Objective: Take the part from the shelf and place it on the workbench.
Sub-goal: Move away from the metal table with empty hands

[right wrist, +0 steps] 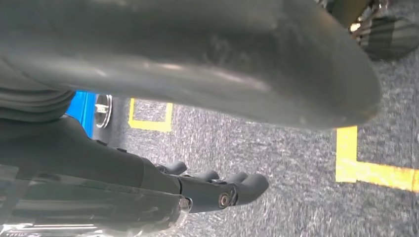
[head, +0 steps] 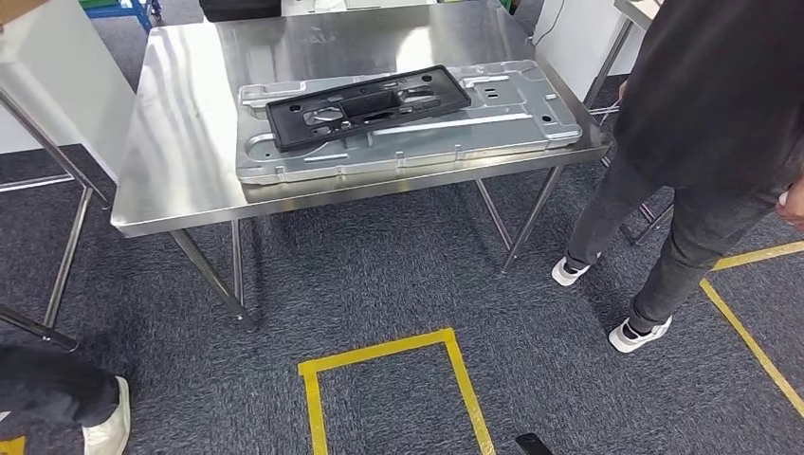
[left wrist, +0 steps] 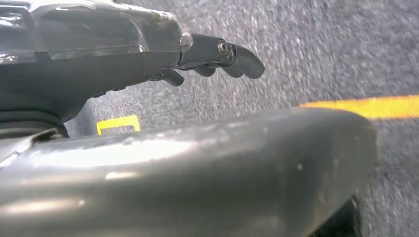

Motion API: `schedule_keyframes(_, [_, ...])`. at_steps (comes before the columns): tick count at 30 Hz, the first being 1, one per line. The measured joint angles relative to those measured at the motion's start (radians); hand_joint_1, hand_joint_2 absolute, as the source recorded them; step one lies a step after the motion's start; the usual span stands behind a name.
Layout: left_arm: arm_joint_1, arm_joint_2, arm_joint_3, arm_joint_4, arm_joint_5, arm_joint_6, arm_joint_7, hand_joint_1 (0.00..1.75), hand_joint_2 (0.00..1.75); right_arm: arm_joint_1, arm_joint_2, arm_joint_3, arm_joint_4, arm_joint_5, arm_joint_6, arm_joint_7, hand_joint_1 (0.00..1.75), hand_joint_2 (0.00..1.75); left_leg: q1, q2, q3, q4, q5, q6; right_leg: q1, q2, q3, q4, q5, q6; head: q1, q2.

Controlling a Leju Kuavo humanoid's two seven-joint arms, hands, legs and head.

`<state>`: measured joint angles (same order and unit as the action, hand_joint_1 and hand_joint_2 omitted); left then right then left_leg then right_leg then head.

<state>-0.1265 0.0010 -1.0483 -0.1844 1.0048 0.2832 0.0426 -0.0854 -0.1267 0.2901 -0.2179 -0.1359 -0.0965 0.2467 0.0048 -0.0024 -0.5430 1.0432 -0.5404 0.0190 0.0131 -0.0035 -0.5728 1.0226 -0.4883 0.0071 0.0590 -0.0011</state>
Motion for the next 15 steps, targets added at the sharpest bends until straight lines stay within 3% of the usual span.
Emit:
schedule_keyframes(2, [-0.001, 0.0, 0.0, 0.0, 0.0, 0.001, 0.0, 0.0, 0.0, 0.001, 0.001, 0.0, 0.001, 0.0, 0.0, 0.0, 0.0, 0.0, 0.003, 0.001, -0.012, -0.003, 0.016, 0.01, -0.004, 0.002, -0.013, 0.028, -0.035, 0.015, 0.002, 0.0])
schedule_keyframes(5, [-0.002, -0.001, 0.0, 0.0, 0.0, 0.0, 0.0, 0.0, 0.0, 0.0, 0.001, 0.0, 0.003, 0.0, -0.001, 0.0, 0.0, 0.0, 0.005, 0.001, -0.045, -0.004, 0.04, 0.016, -0.013, 0.003, -0.062, 0.191, -0.163, 0.036, 0.018, 0.0])
schedule_keyframes(6, [-0.001, -0.001, 0.0, 0.0, 0.0, 0.0, 0.0, 0.0, 0.0, -0.001, 0.002, 0.0, 0.003, 0.0, -0.001, 0.0, 0.0, 0.0, 0.005, 0.001, -0.057, -0.004, 0.049, 0.015, -0.015, 0.003, -0.07, 0.24, -0.19, 0.039, 0.023, 0.0])
schedule_keyframes(7, [-0.001, -0.001, 0.0, 0.0, 0.0, 0.0, 0.0, 0.0, 0.0, -0.001, 0.003, 0.0, 0.004, 0.0, -0.001, 0.0, 0.0, 0.0, 0.005, 0.001, -0.069, -0.003, 0.058, 0.014, -0.017, 0.003, -0.064, 0.26, -0.195, 0.04, 0.028, 0.0])
schedule_keyframes(8, [-0.001, -0.001, 0.0, 0.0, 0.0, 0.0, 0.0, 0.0, 0.0, -0.001, 0.004, 0.0, 0.004, 0.0, -0.001, -0.001, 0.0, 0.0, 0.005, 0.002, -0.081, -0.003, 0.067, 0.013, -0.018, 0.003, -0.04, 0.241, -0.18, 0.039, 0.033, 0.0])
schedule_keyframes(9, [-0.001, -0.001, 0.0, 0.0, 0.0, 0.0, 0.0, 0.0, 0.0, -0.002, 0.005, 0.0, 0.005, 0.0, -0.001, -0.002, 0.0, 0.0, 0.004, 0.002, -0.091, -0.003, 0.076, 0.011, -0.018, 0.003, 0.001, 0.188, -0.151, 0.035, 0.037, 0.0])
schedule_keyframes(10, [-0.001, -0.001, 0.0, 0.0, 0.0, 0.0, 0.0, 0.0, 0.0, -0.003, 0.005, 0.0, 0.005, 0.0, -0.001, -0.003, 0.0, 0.0, 0.004, 0.002, -0.099, -0.003, 0.085, 0.008, -0.017, 0.004, 0.053, 0.115, -0.124, 0.029, 0.04, 0.0])
schedule_keyframes(12, [-0.002, -0.002, 0.0, -0.001, 0.0, 0.0, 0.0, 0.0, 0.0, -0.009, 0.004, 0.0, 0.006, 0.0, -0.002, -0.005, 0.0, 0.0, 0.004, 0.004, -0.111, -0.004, 0.103, -0.002, -0.011, 0.004, 0.136, -0.023, -0.101, 0.014, 0.043, 0.0])
schedule_keyframes(13, [-0.003, -0.003, 0.0, -0.001, 0.0, 0.0, 0.001, 0.0, 0.0, -0.011, 0.003, 0.0, 0.006, 0.0, -0.003, -0.006, 0.0, 0.0, 0.005, 0.006, -0.115, -0.005, 0.112, -0.008, -0.007, 0.005, 0.154, -0.058, -0.102, 0.007, 0.043, 0.0])
schedule_keyframes(15, [-0.002, -0.003, 0.0, -0.001, 0.0, 0.0, 0.002, 0.0, 0.0, -0.011, 0.003, 0.0, 0.006, 0.0, -0.004, -0.007, 0.0, 0.0, 0.009, 0.01, -0.116, -0.013, 0.131, -0.022, -0.002, 0.005, 0.153, -0.078, -0.089, -0.006, 0.042, 0.0])
